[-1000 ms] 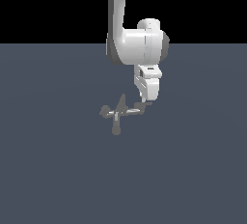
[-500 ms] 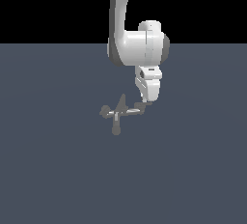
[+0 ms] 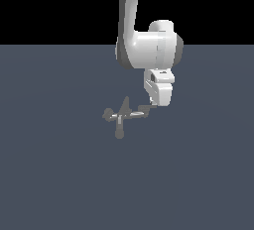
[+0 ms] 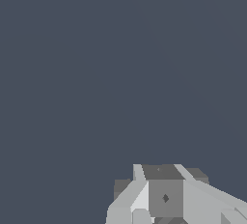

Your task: Turn on the faucet by rotating a designated handle.

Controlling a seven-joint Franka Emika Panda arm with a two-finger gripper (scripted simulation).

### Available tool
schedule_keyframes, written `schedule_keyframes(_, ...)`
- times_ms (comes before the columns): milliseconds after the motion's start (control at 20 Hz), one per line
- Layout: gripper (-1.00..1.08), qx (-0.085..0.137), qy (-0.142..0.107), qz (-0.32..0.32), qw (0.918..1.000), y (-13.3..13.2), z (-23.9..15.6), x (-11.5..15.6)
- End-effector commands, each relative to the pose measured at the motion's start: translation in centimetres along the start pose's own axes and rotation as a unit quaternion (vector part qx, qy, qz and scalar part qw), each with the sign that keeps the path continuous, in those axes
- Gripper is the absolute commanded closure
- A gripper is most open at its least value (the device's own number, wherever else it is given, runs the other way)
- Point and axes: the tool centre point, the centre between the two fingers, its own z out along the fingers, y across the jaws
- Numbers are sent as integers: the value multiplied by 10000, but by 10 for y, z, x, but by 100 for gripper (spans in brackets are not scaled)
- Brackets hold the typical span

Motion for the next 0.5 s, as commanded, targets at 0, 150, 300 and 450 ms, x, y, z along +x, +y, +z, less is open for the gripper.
schedule_keyframes(0, 108, 0, -1, -1, 10000, 0, 0, 0)
schedule_keyframes(150, 108, -1, 0, 1, 10000, 9, 0, 0)
schedule_keyframes(300, 108, -5, 1, 6, 10000, 18, 0, 1)
schedule_keyframes(450, 108, -7, 2, 8, 10000, 28, 0, 1)
